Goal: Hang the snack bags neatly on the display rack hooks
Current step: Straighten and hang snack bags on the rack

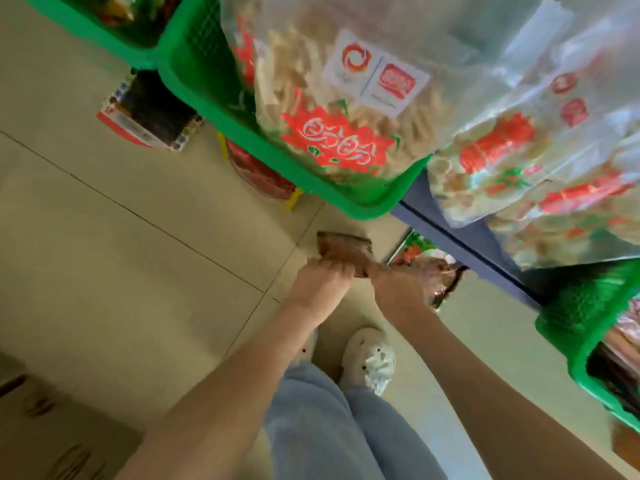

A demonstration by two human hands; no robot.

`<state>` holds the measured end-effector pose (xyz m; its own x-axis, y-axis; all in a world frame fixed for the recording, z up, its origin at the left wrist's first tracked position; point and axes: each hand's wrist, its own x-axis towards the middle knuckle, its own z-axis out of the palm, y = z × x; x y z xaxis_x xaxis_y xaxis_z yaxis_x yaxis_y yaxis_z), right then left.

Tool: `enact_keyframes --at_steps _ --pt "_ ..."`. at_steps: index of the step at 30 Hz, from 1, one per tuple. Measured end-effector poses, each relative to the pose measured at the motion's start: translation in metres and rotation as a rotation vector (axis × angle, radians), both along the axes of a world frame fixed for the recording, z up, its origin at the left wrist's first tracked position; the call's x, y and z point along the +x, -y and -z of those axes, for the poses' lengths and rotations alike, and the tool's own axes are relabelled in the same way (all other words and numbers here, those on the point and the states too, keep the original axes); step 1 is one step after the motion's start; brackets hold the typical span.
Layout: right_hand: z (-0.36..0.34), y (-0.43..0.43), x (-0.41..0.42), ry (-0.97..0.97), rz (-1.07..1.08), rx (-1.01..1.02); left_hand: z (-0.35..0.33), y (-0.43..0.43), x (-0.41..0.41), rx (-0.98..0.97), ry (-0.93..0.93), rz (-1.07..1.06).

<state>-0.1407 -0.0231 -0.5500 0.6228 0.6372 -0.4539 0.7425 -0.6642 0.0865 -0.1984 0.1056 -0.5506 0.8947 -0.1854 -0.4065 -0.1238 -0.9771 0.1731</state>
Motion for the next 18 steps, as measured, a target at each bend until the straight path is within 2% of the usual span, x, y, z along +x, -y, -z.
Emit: enact_keyframes --at_steps 3,7,10,13,15,18 --pt "0.015 0.008 0.003 -0.111 0.036 -0.024 0.006 0.002 0.004 -0.025 -0.011 -0.078" --pt "-0.044 0.011 0.007 -0.092 0.184 0.029 -0.052 0.004 -0.001 -0.033 -0.081 -0.226" --pt "-0.124 0.014 0.007 -0.227 0.28 0.008 -0.139 0.003 0.003 -0.183 -0.172 -0.309" --pt "-0.217 0.02 0.015 -0.303 0.397 -0.003 -0.246 0.001 0.027 -0.234 -0.135 -0.353" --pt "-0.286 0.019 0.029 -0.298 0.544 0.07 -0.321 -0.001 0.052 -0.262 -0.078 -0.395" --pt "-0.393 0.02 0.054 -0.23 0.672 0.167 -0.422 0.0 0.089 -0.287 -0.009 -0.33"
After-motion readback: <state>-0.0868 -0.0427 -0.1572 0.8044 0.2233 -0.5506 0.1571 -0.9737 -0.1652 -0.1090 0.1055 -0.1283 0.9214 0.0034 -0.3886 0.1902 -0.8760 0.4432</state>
